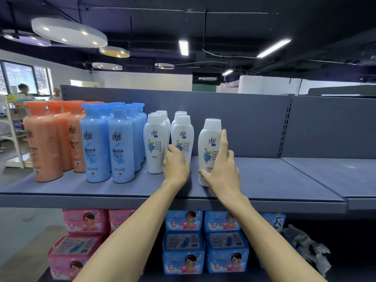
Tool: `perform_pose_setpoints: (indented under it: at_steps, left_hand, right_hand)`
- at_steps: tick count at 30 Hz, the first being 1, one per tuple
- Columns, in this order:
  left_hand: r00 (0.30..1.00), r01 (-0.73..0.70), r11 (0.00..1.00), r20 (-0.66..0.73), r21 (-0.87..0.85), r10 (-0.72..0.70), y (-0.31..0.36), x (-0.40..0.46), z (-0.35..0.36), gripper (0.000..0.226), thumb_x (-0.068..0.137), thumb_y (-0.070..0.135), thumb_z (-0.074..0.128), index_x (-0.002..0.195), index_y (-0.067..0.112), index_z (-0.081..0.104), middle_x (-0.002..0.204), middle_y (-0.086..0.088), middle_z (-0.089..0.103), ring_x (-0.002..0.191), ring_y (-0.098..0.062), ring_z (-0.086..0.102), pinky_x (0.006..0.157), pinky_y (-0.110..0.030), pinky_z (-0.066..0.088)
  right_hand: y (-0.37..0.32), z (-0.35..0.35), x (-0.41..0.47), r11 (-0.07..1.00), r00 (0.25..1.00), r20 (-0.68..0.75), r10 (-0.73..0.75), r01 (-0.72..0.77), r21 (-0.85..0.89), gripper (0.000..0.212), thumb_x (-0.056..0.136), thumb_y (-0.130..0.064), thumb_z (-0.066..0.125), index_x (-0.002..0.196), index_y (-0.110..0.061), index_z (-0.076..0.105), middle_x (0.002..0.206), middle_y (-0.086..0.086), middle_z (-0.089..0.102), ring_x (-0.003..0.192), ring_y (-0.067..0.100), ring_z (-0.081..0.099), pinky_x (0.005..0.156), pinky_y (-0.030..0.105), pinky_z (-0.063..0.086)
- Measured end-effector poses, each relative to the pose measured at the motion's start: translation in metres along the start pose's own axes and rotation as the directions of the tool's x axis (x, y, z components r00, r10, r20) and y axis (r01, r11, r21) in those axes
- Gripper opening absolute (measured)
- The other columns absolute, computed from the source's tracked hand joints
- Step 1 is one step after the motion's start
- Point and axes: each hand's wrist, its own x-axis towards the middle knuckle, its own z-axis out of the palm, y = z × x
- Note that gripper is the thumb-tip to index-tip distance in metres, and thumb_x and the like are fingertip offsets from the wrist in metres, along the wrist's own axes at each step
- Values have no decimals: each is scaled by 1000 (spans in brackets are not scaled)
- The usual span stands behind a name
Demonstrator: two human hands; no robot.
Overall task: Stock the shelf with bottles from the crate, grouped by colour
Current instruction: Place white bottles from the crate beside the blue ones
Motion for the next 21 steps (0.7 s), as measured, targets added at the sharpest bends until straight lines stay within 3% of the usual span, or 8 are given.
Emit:
perform_pose_setpoints:
  at_steps: [11, 21]
  left_hand:
    - [1000, 19, 996, 0, 83, -19, -2, 23, 21, 52, 87, 17, 68, 123, -3, 36, 122, -19, 52, 107, -36, 61, 80, -36, 49]
    - [997, 65, 996, 38, 59, -68, -7, 32, 26, 64, 85, 12, 70, 133, -6, 31, 131, -22, 48, 117, -38, 55, 88, -38, 49]
  right_hand:
    - [3, 2, 3, 1000, 1000, -8, -11, 11, 28, 123, 81, -19, 78, 152, -39, -20, 122, 6, 46, 99, 30, 61, 78, 40, 48]
    - [7, 9, 7, 998, 1000, -1, -27, 27, 65, 120, 82, -17, 77, 152, -40, -18, 122, 5, 45, 99, 28, 60, 73, 33, 42]
